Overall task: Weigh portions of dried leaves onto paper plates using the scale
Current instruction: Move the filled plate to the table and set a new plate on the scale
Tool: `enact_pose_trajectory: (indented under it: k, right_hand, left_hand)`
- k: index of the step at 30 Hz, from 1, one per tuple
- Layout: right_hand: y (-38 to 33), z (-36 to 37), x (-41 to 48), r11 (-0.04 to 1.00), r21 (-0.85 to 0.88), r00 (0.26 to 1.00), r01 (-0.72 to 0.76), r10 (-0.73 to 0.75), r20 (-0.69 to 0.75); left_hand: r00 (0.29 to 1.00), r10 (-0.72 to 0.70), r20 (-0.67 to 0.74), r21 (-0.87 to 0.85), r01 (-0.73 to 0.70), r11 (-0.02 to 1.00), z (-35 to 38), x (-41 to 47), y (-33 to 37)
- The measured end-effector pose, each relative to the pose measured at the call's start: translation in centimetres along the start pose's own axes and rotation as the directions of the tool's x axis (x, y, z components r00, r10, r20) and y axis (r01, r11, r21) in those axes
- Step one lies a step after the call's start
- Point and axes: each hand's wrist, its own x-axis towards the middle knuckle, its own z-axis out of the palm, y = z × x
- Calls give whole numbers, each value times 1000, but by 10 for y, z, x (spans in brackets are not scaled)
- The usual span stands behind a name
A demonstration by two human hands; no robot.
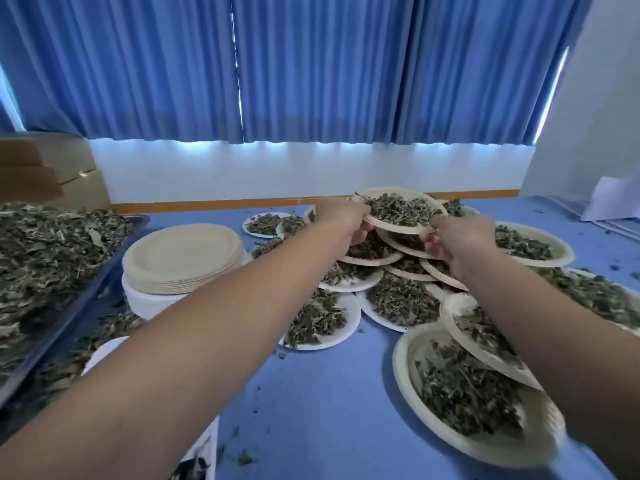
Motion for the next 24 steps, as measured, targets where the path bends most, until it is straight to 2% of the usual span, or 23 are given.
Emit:
enact_pose_trajectory:
  k: [2,4,7,8,10,12,15,18,21,24]
  right_hand:
    - [0,-5,18,999,-47,999,-27,28,21]
    - [0,-9,34,980,-201,1000,-2,4,14]
    - [-1,-15,47,829,-558,977,41,-149,-150]
    - [-2,-14,44,789,-612,969,49,-186,-163]
    - [-1,-7,38,762,-629,962,155,-263,-81]
    - [2,5,23,761,-577,941,296,-337,38]
    - [4,32,-10,699,-493,855,517,-440,273]
    - [1,70,-51,619,-425,744,660,-462,482]
    - [1,103,-82,571,-357,642,740,-440,627]
    - [5,131,-104,457,-256,459,852,-416,785]
  left_hand:
    - [1000,-7,-20,-18,7,1000,13,14,-1]
    - [999,0,-34,-38,-1,999,21,25,-3]
    - [996,52,-66,42,-49,998,22,33,-9]
    - [992,99,-83,91,-92,992,20,32,-10]
    - [977,192,-93,141,-178,974,12,27,-10]
    - [971,235,-44,147,-227,963,0,17,-7]
    - [954,292,67,264,-299,917,-25,-1,-3]
    - [901,400,168,448,-431,783,-65,-22,5]
    - [823,469,320,640,-553,534,-120,-44,13]
    - [793,444,417,732,-583,353,-186,-62,17]
